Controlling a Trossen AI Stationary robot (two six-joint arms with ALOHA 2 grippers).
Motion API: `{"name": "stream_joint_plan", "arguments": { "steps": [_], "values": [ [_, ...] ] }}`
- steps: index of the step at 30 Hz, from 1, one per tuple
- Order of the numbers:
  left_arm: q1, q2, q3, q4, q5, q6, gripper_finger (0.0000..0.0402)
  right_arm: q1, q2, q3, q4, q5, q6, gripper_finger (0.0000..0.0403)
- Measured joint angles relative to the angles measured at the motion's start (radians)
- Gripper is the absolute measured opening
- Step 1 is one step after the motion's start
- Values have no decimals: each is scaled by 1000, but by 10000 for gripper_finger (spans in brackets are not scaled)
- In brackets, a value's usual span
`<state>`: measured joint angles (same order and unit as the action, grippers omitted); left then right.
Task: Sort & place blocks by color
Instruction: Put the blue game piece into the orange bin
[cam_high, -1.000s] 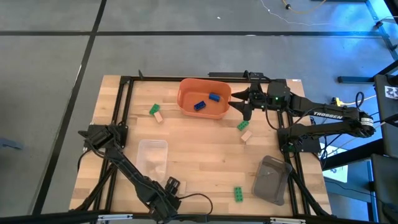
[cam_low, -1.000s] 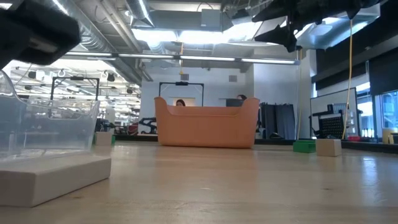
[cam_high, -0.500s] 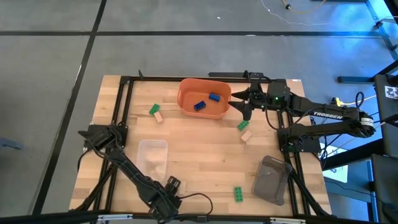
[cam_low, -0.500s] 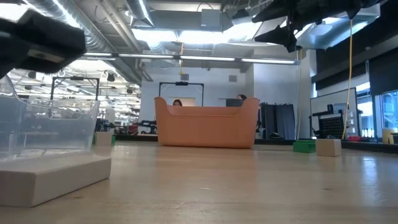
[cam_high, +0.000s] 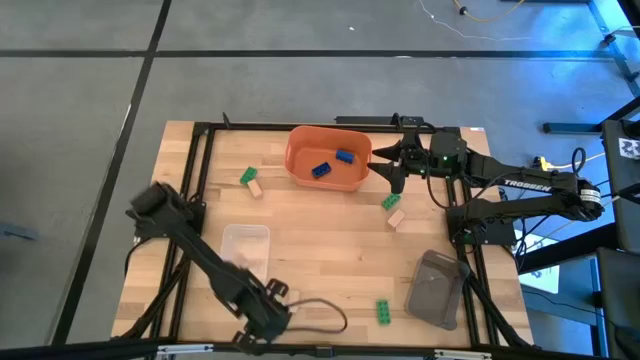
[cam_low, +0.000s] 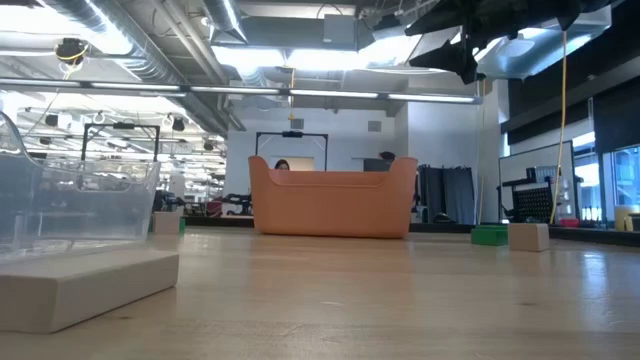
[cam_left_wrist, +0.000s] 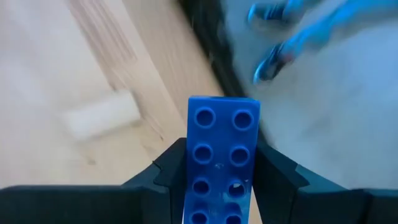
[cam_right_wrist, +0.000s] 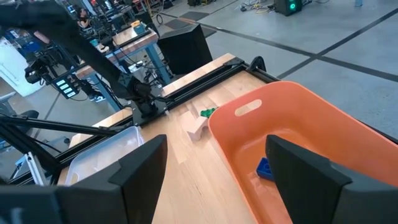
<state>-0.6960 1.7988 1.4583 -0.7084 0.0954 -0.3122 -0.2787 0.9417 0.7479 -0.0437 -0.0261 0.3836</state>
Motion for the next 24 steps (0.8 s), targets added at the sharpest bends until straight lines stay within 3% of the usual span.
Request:
{"name": "stream_joint_plan", "arguments": {
  "steps": [3,9,12,17,24],
  "values": [
    [53,-148,23,-37,-81,1,128,0,0,0,0,0,1,272],
    [207,-460,25,-117,-493,-8,128,0,0,0,-1,-1,9,272],
    [283,-618,-31,-88,-615,63,128,0,0,0,-1,-8,31,272],
    [478,-879,-242,79,-577,183,128,0,0,0,3,-20,60,272],
    [796,-1132,-673,556,-249,165,128,1,3,0,95,-20,157,272]
  ]
}}
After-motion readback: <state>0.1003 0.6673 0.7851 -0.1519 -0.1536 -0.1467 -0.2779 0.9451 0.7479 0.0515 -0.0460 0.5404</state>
